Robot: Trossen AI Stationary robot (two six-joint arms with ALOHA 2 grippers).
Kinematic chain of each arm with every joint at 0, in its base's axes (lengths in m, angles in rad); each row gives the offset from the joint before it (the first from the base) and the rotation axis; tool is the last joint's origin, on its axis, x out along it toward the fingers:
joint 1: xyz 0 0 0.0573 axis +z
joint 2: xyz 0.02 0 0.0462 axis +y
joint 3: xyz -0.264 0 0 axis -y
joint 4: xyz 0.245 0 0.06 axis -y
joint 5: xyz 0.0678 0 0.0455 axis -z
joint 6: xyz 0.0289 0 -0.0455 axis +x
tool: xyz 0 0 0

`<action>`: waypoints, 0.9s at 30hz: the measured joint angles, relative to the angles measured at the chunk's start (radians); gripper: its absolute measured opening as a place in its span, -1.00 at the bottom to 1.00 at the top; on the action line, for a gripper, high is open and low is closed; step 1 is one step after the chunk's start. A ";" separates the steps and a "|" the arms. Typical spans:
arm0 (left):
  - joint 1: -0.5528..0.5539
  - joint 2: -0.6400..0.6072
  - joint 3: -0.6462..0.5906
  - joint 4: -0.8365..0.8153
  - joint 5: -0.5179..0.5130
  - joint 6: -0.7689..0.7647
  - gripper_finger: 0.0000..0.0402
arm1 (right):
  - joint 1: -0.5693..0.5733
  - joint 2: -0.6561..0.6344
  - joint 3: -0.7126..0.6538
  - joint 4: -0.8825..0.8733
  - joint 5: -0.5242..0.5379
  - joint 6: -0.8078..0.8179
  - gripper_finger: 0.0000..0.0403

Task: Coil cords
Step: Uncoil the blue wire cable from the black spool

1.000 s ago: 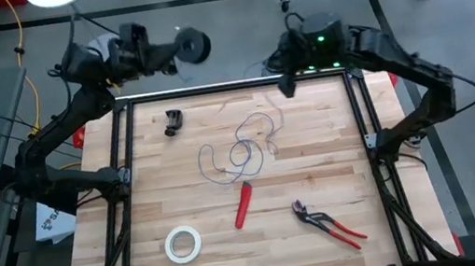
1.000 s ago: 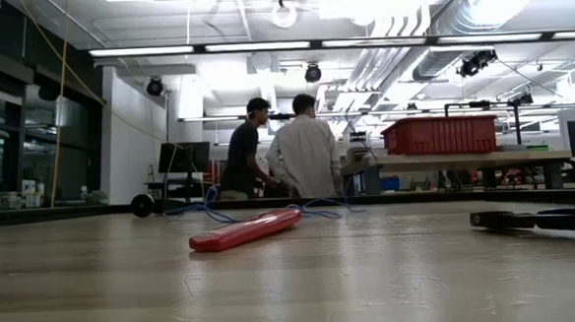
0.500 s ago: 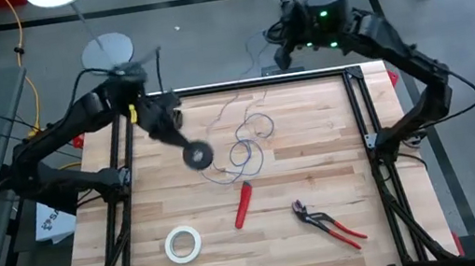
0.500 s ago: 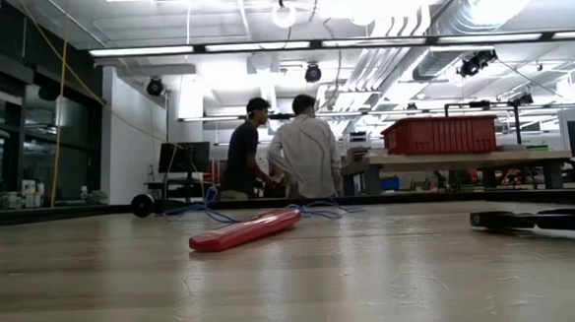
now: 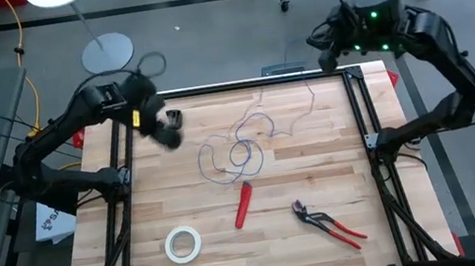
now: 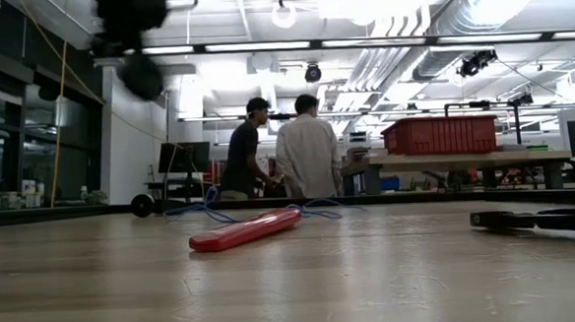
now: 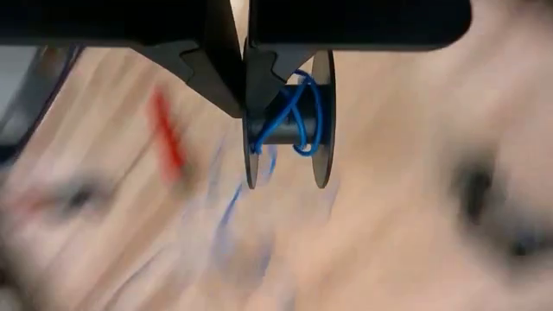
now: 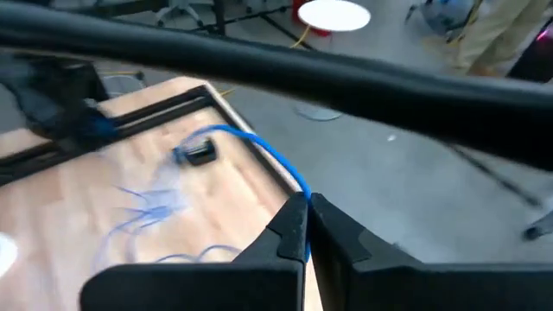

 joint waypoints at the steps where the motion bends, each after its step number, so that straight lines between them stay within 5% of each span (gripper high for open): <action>1: 0.006 0.000 0.000 0.110 0.003 -0.029 -1.00 | 0.006 -0.006 -0.001 -0.008 -0.008 0.015 -1.00; 8: 0.039 0.004 0.000 1.015 0.162 -0.239 -1.00 | 0.080 0.027 -0.002 -0.025 -0.056 0.044 -1.00; 15: 0.020 0.056 0.002 1.720 0.204 -0.748 -1.00 | 0.137 0.154 -0.002 0.111 -0.087 0.003 -1.00; 21: -0.046 0.085 0.001 1.700 0.513 -1.199 -1.00 | 0.130 0.259 -0.003 0.318 -0.095 -0.091 -1.00; 27: -0.132 0.056 0.001 1.362 0.760 -1.166 -1.00 | 0.052 0.275 -0.002 0.353 -0.120 -0.117 -1.00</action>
